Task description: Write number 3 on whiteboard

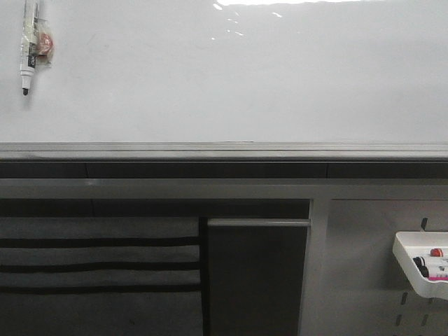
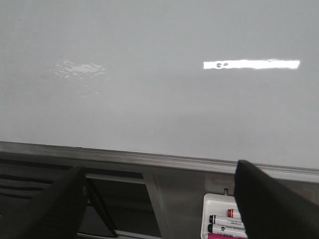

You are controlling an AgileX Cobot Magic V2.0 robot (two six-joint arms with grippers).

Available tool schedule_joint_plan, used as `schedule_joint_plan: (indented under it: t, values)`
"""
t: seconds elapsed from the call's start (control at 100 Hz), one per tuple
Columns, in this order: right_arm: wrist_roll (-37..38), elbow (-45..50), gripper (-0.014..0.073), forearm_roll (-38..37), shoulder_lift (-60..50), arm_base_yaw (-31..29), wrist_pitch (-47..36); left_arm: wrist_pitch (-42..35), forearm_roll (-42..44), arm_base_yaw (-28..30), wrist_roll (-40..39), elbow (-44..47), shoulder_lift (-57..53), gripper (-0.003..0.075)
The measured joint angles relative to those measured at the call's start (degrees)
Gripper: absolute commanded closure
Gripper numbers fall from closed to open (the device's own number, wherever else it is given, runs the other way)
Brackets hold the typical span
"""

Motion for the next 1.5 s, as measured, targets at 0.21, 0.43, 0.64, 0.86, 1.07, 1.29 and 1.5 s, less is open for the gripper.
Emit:
schedule_joint_plan:
  t: [0.21, 0.43, 0.64, 0.86, 1.07, 1.29, 1.5]
  values:
    - [-0.21, -0.04, 0.0056, 0.14, 0.0, 0.0, 0.09, -2.26, 0.0, 0.0, 0.0, -6.64, 13.12, 0.0353]
    - [-0.31, -0.04, 0.0056, 0.14, 0.0, 0.0, 0.09, -3.04, 0.0, 0.0, 0.0, -12.73, 23.21, 0.0353]
    - [-0.31, -0.04, 0.0056, 0.16, 0.0, 0.0, 0.09, -3.89, 0.0, 0.0, 0.0, -15.58, 28.24, 0.0353]
    - [-0.31, -0.04, 0.0056, 0.16, 0.0, 0.0, 0.09, -4.03, 0.0, 0.0, 0.0, -15.82, 29.51, 0.0395]
    - [-0.31, -0.04, 0.0056, 0.16, 0.0, 0.0, 0.09, -4.54, 0.0, 0.0, 0.0, -15.92, 29.51, 0.058]
    - [-0.31, -0.04, 0.0056, 0.26, 0.0, 0.0, 0.13, -4.9, 0.0, 0.0, 0.0, -15.92, 29.51, 0.0699]
    - [-0.31, -0.15, 0.0056, 1.81, 0.13, 0.0, 1.6, -5.0, 0.0, 0.0, 0.0, -15.92, 29.51, 0.0739]
